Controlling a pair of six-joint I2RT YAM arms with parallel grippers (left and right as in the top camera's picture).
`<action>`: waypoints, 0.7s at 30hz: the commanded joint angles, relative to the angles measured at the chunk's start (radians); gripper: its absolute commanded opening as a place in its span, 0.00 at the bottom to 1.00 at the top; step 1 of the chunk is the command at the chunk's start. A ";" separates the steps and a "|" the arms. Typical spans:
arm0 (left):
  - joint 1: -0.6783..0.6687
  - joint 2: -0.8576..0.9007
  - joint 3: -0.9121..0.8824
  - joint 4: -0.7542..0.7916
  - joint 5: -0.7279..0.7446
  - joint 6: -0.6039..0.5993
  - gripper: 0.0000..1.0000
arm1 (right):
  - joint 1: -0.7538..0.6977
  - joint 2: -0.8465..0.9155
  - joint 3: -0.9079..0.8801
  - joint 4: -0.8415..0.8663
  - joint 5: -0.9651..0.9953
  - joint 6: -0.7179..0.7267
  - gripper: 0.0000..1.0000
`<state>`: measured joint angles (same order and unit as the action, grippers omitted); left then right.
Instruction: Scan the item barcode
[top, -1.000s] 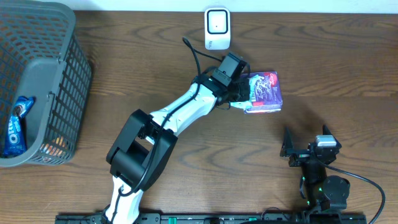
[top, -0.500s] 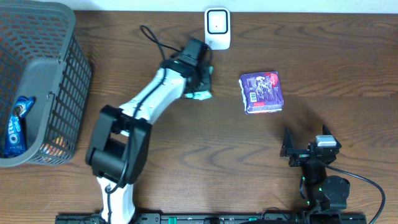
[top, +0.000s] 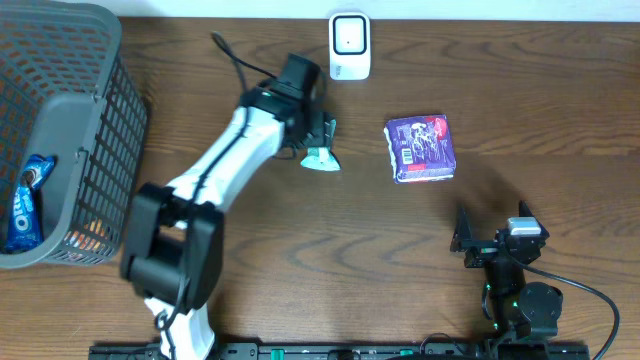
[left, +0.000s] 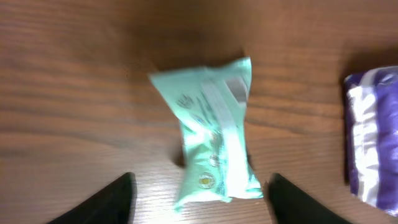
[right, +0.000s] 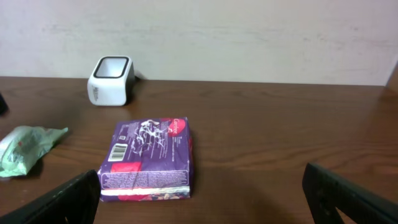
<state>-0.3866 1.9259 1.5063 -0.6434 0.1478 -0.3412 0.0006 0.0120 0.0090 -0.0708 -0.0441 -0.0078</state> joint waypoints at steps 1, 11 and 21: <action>0.054 -0.048 0.007 -0.003 0.067 0.019 0.50 | -0.012 -0.005 -0.003 -0.002 0.009 0.014 0.99; -0.008 0.053 0.003 0.019 0.101 0.030 0.08 | -0.012 -0.005 -0.003 -0.002 0.009 0.014 0.99; -0.017 0.213 0.003 0.024 0.087 0.032 0.08 | -0.012 -0.005 -0.003 -0.002 0.009 0.014 0.99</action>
<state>-0.4049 2.0823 1.5063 -0.6186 0.2523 -0.3233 0.0006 0.0120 0.0090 -0.0708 -0.0441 -0.0078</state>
